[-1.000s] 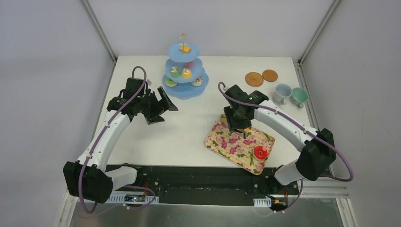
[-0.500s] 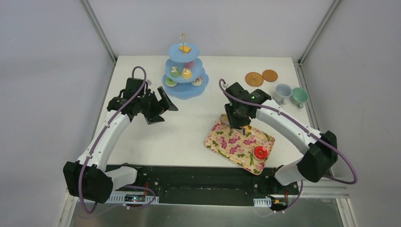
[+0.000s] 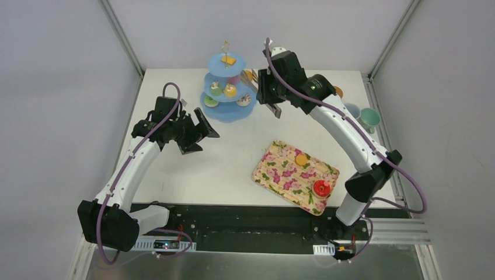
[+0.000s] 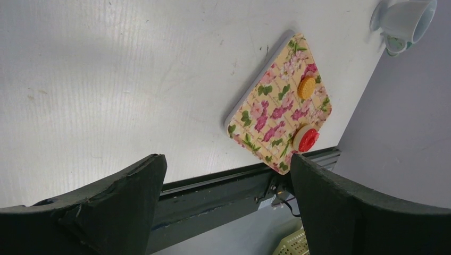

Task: Serve the afternoon tea

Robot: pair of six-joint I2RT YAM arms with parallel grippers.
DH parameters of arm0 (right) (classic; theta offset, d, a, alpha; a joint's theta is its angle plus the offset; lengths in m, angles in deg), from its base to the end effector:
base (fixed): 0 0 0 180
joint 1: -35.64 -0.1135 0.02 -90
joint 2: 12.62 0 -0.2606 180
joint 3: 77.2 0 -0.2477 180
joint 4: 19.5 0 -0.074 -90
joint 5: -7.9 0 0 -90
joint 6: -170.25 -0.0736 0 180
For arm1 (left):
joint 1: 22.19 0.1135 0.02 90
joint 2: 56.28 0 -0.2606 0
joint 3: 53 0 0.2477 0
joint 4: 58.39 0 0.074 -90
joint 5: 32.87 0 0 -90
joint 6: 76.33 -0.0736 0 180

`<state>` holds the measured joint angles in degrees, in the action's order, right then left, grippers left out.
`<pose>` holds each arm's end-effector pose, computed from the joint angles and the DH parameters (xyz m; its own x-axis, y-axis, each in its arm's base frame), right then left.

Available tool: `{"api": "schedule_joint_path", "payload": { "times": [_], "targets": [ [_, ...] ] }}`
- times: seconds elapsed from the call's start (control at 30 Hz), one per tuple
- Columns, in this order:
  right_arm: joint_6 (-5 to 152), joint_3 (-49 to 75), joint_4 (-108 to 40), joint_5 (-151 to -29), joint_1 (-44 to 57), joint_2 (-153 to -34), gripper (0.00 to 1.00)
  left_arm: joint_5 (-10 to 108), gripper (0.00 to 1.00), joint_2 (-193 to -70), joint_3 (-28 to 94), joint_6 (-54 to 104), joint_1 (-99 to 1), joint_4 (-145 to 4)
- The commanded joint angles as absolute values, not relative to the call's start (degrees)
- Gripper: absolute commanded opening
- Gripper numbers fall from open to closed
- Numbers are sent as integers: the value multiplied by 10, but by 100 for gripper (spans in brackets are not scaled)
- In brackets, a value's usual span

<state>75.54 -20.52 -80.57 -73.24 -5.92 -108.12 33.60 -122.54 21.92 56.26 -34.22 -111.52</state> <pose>0.2969 0.2481 0.4081 -0.4548 -0.2948 -0.8404 -0.5235 0.8519 -0.0155 0.2491 -0.0831 0.2902 -0.8223 -0.4592 -0.3361 -0.1178 0.7153 -0.6888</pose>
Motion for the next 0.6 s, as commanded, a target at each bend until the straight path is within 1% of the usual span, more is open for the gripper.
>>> {"api": "schedule_joint_path", "payload": {
  "times": [0.0, 0.13, 0.2, 0.57],
  "targets": [
    [795, -346, -766, -707, -61, -1156, 31, 345, 91, -1200, 210, 552, -345, -1133],
    [798, -441, -778, -705, -59, -1233, 31, 350, 91, -1193, 206, 549, -344, -1141],
    [814, -466, -780, -703, -59, -1256, 31, 354, 91, -1195, 209, 544, -344, -1145],
    [823, -477, -740, -707, -54, -1297, 33, 356, 91, -1204, 221, 527, -344, -1155]
  ]
}}
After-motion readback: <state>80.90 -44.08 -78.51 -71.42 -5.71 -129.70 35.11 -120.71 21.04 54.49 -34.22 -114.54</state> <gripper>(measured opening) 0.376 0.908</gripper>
